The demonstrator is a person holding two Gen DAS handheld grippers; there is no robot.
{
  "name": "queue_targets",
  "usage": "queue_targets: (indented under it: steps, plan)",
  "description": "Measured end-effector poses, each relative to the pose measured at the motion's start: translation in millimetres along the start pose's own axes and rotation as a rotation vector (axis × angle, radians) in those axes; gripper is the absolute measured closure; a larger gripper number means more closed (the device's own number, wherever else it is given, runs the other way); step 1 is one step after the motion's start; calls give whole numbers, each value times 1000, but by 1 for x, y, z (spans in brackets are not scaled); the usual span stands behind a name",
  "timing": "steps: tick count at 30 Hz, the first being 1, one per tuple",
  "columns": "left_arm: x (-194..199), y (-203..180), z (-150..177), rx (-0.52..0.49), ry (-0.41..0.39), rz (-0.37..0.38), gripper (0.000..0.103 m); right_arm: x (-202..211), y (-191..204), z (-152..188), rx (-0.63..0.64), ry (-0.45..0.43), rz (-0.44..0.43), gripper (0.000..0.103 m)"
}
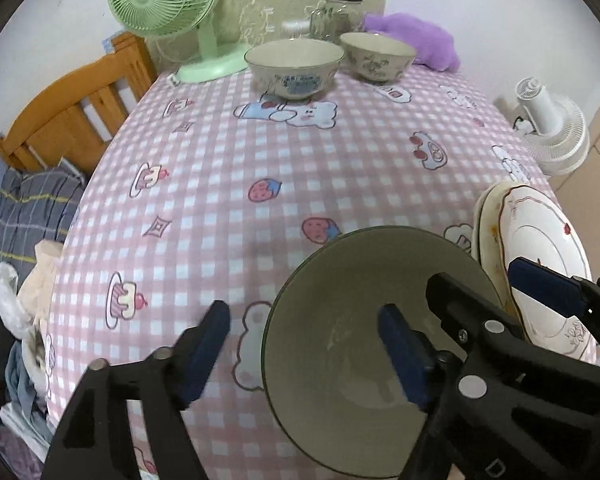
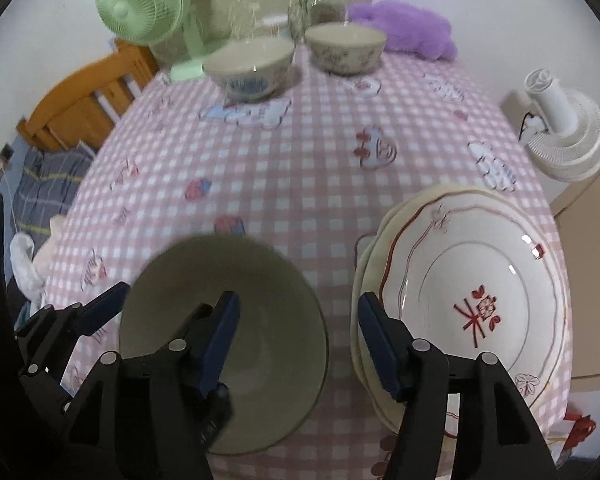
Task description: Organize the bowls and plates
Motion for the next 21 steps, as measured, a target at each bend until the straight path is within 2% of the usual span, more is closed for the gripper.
queue_targets:
  steps: [5,11,21]
  plan:
    - [8,6,0,-37,-7,42,24,6,8,1,-30,0,30,37]
    - [23,19,-9,-43,-45,81,24,23,21,-3,-60,-52,57,37]
    - [41,33,-51,-26,-124,90,24,45,32,-39,-74,-131,71,37]
Point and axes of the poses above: each gripper's, at about its wrist camera, not at the fingertips, and x roughly against the way its jaws point, y to its left, z to its underside, the point moved 2 cm from there along -x, roughly the way its jaws point
